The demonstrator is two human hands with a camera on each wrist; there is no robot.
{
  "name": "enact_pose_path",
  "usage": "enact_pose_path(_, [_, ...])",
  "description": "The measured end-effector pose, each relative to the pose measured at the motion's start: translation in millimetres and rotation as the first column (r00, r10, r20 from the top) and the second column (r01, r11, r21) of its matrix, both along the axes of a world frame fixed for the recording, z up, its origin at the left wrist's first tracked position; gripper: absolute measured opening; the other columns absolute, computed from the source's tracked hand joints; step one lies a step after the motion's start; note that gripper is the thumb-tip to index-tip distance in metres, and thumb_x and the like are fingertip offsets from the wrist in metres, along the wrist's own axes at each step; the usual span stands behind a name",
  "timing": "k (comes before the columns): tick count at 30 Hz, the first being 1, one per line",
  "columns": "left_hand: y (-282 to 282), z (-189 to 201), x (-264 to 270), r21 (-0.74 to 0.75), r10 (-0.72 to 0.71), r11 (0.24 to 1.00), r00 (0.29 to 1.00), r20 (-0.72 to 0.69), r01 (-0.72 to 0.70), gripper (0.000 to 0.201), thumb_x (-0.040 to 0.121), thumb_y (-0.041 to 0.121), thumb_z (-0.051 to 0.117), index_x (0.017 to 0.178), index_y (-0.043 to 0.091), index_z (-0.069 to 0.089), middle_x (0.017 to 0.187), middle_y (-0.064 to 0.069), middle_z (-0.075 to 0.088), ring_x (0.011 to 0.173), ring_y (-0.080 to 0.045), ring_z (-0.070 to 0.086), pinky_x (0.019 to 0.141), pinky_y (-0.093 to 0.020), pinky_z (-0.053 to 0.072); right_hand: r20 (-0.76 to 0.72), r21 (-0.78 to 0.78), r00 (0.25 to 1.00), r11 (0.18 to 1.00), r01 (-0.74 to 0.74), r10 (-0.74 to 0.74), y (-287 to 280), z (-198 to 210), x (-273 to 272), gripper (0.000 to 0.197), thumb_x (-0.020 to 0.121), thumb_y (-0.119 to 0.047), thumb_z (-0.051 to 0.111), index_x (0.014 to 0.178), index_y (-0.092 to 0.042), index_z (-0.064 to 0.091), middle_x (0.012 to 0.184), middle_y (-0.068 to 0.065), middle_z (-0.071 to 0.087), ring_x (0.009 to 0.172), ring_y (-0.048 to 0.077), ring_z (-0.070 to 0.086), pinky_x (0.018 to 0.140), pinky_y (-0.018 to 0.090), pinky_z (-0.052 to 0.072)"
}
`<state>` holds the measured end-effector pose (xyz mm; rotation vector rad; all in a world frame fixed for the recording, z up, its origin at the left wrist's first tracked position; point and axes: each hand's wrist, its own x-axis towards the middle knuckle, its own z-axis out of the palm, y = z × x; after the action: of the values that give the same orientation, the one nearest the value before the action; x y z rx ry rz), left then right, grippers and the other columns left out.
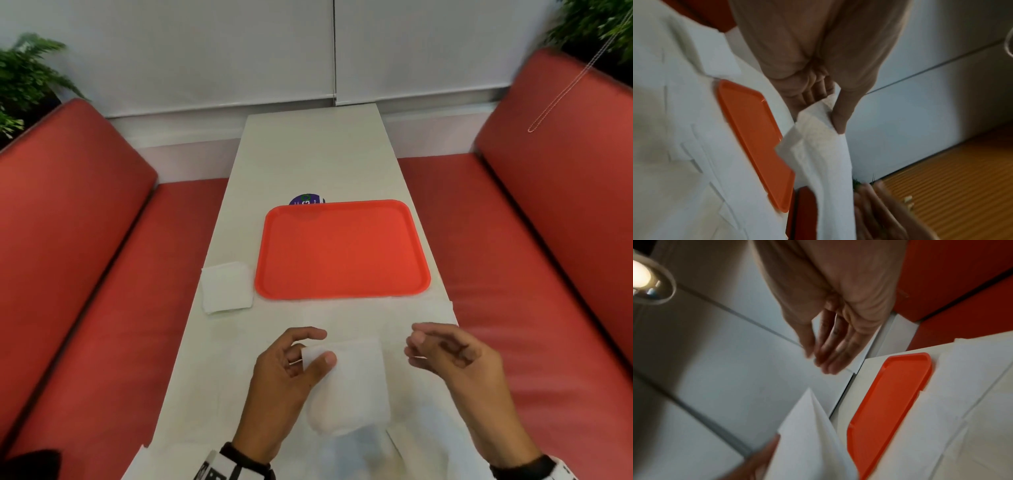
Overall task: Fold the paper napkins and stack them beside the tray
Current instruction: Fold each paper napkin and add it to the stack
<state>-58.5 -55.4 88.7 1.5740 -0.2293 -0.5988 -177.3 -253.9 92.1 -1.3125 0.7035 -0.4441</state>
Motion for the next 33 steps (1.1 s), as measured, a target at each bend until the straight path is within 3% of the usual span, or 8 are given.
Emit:
enact_pose_path(4, [7,-1,7,-0.002,-0.027,1.0,1.0,-0.01,0.027,0.025,0.082,0.015,0.08,0.101,0.029,0.073,0.094,-0.008,0.079,0.087,-0.023,0.075,0.077,-0.033,0.061,-0.157,0.013,0.92,0.932,-0.362,0.359,31,-12,19,0.049,0.068,-0.026,0.086,0.115,-0.031,0.071,0.105,-0.003,0.076,0.094,0.018,0.074,0.081,0.033,0.061])
enact_pose_path(7, [17,-13,18,0.077,0.117,0.989,0.989,0.088,-0.124,0.037,0.077,0.025,0.085,0.109,0.029,0.066,0.105,0.012,0.074,0.097,-0.011,0.07,0.081,-0.025,0.058,-0.193,-0.172,0.941,0.935,-0.311,0.278,56,-25,37,0.021,0.076,-0.017,0.085,0.092,-0.029,0.078,0.086,0.002,0.077,0.08,0.032,0.071,0.073,0.049,0.06])
enact_pose_path(10, [31,-18,25,0.165,0.178,0.961,0.951,0.251,-0.224,0.052,0.066,0.054,0.086,0.104,0.03,0.061,0.103,0.018,0.063,0.098,-0.007,0.065,0.08,-0.02,0.054,-0.148,-0.49,0.976,0.845,-0.213,0.161,85,-32,64,0.024,0.081,-0.011,0.08,0.081,-0.034,0.075,0.079,-0.008,0.069,0.063,0.014,0.065,0.054,0.033,0.054])
enact_pose_path(14, [49,-14,47,0.11,0.07,0.992,0.998,0.006,-0.07,0.053,0.064,0.058,0.082,0.103,0.028,0.065,0.098,0.013,0.075,0.09,-0.008,0.073,0.075,-0.022,0.057,-0.119,-0.531,0.938,0.778,-0.337,0.325,138,-29,106,0.03,0.071,-0.037,0.069,0.1,-0.045,0.068,0.094,-0.016,0.067,0.07,0.001,0.066,0.056,0.015,0.053])
enact_pose_path(17, [68,-16,89,0.062,0.107,0.993,0.989,-0.104,-0.101,0.027,0.086,0.034,0.078,0.106,0.017,0.072,0.1,-0.001,0.079,0.096,-0.018,0.074,0.084,-0.032,0.058,-0.127,-0.409,0.925,0.831,-0.377,0.357,155,-30,131,0.044,0.064,-0.045,0.074,0.108,-0.046,0.069,0.1,-0.019,0.069,0.076,0.007,0.07,0.064,0.021,0.057])
enact_pose_path(20, [81,-29,146,0.047,0.181,0.983,0.969,-0.167,-0.175,0.021,0.091,0.016,0.072,0.109,0.007,0.074,0.106,-0.008,0.078,0.101,-0.025,0.074,0.089,-0.041,0.058,-0.033,-0.445,0.971,0.866,-0.228,0.239,148,-29,143,0.036,0.069,-0.025,0.081,0.102,-0.039,0.074,0.092,-0.012,0.072,0.064,0.011,0.069,0.058,0.025,0.058])
enact_pose_path(28, [70,-84,276,0.239,0.338,0.919,0.939,-0.066,-0.314,0.007,0.085,0.015,0.079,0.091,0.016,0.076,0.082,0.007,0.075,0.066,-0.005,0.07,0.058,-0.017,0.055,-0.329,-0.55,0.932,0.833,-0.062,-0.148,76,-60,93,0.05,0.073,0.011,0.079,0.082,-0.038,0.071,0.088,-0.013,0.067,0.059,0.011,0.064,0.051,0.013,0.047])
enact_pose_path(33, [69,-125,293,0.556,0.231,0.771,0.95,0.212,-0.312,0.023,0.081,0.037,0.081,0.082,0.019,0.067,0.083,-0.004,0.068,0.082,-0.024,0.061,0.08,-0.038,0.053,-0.49,-0.594,0.807,0.804,-0.033,-0.329,39,-85,43,0.064,0.072,0.004,0.082,0.088,-0.055,0.063,0.098,-0.018,0.063,0.07,0.0,0.065,0.058,0.014,0.047])
